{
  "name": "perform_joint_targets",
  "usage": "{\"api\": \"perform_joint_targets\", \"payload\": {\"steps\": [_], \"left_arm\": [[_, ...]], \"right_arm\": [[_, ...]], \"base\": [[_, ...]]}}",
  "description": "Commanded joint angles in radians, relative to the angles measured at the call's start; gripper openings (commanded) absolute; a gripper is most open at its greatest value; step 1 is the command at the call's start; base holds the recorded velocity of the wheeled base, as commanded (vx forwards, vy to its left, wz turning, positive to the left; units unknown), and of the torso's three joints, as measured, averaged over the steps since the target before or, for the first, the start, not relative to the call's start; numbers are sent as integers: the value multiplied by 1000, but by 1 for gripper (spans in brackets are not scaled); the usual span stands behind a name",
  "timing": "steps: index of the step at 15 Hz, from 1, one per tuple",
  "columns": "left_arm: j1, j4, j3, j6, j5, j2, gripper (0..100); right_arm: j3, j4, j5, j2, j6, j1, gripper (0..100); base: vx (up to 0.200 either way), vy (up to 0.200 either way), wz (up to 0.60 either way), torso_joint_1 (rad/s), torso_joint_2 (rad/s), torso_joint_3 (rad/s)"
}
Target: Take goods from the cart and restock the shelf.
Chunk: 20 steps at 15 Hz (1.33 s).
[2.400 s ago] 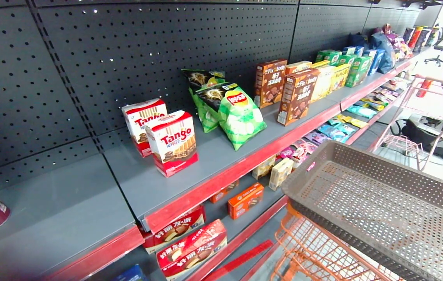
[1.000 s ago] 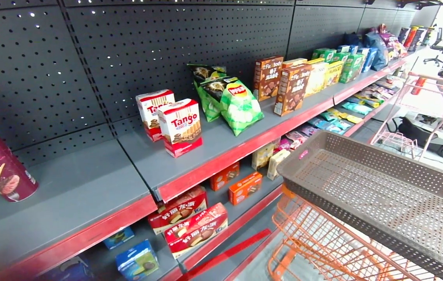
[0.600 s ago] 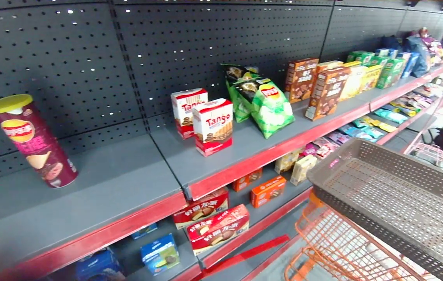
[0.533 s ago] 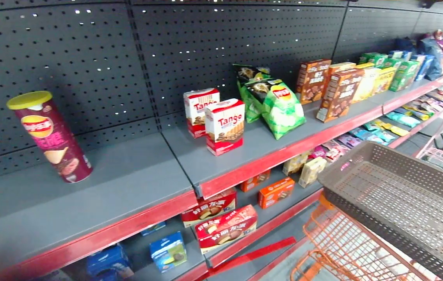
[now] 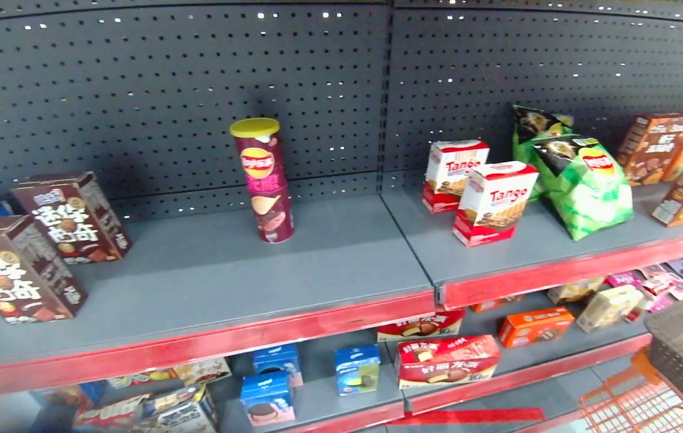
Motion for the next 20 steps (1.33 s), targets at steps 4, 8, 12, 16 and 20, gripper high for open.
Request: {"api": "perform_joint_targets", "payload": {"steps": [4, 8, 12, 16, 20], "left_arm": [[0, 0, 0, 0, 1, 0, 100], [0, 0, 0, 0, 1, 0, 100], [0, 0, 0, 0, -1, 0, 100], [2, 0, -1, -2, 1, 0, 100], [0, 0, 0, 0, 1, 0, 100]], "right_arm": [[8, -1, 0, -4, -1, -1, 0], [8, -1, 0, -4, -11, 2, 0], [11, -1, 0, -4, -11, 1, 0], [19, -6, 0, -5, -22, 2, 0], [63, -9, 0, -44, -57, 4, 0]], "base": [[0, 0, 300, 2, 0, 5], [0, 0, 0, 0, 0, 0], [0, 0, 0, 0, 0, 0], [0, 0, 0, 0, 0, 0], [0, 0, 0, 0, 0, 0]]}}
